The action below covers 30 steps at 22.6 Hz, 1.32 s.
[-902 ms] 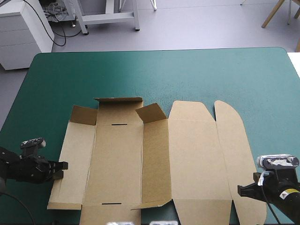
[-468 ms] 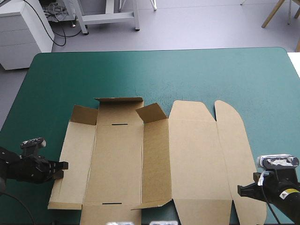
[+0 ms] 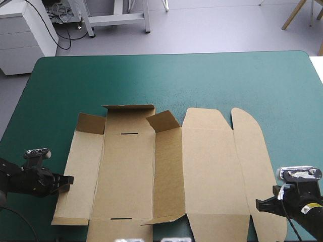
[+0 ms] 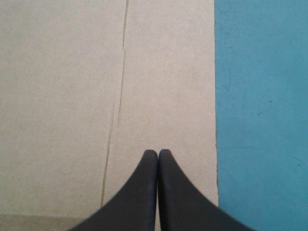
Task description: Fold the box
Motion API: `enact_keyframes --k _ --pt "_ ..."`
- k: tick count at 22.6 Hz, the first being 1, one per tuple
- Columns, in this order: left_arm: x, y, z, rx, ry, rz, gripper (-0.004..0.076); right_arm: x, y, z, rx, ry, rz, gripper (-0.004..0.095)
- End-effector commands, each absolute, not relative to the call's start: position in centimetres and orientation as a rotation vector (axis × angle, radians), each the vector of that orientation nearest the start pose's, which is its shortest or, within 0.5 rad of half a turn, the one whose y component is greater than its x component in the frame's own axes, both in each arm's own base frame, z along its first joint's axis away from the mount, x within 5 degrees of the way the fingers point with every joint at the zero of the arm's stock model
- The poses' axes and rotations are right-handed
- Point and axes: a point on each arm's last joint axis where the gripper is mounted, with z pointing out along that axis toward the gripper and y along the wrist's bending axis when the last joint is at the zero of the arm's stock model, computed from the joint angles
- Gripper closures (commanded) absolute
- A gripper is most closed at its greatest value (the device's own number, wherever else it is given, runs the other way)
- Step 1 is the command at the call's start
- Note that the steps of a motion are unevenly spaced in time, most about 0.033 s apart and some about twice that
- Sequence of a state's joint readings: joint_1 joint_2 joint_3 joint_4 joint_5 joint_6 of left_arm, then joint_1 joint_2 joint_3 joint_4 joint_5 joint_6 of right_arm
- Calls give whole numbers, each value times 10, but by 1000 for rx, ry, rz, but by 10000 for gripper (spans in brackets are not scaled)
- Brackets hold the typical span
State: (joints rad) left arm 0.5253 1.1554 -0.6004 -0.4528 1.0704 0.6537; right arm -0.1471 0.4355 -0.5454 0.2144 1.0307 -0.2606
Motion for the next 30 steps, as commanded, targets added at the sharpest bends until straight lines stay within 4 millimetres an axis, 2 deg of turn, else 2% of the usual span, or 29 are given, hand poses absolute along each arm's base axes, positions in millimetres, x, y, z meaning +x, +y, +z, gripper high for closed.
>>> enact_keyframes --k 1,3,5,8,12,14,18,20,24,30 --pt "162 49 228 -137 2793 -467 367 69 6 293 -79 2305 66 927" --pt "164 49 229 -155 2774 -483 258 69 6 293 -79 2305 66 927" --pt "164 49 229 -159 2769 -483 224 69 6 293 -79 2305 66 927" --pt "165 49 228 -168 2762 -483 238 69 6 293 -79 2305 66 927" --pt "169 49 220 -187 2804 -561 297 69 8 293 -97 2304 74 927" --pt "171 46 214 -162 2841 -680 333 69 8 293 -117 2303 80 927" --pt "171 37 210 -84 2823 -885 338 69 8 293 -117 2303 80 927" --pt "164 31 203 -81 2828 -953 338 69 8 293 -117 2303 80 928" --pt "154 24 191 -104 2846 -1018 356 69 8 293 -117 2303 80 927" --pt "153 24 192 -92 2847 -1028 407 69 8 293 -117 2303 80 927"
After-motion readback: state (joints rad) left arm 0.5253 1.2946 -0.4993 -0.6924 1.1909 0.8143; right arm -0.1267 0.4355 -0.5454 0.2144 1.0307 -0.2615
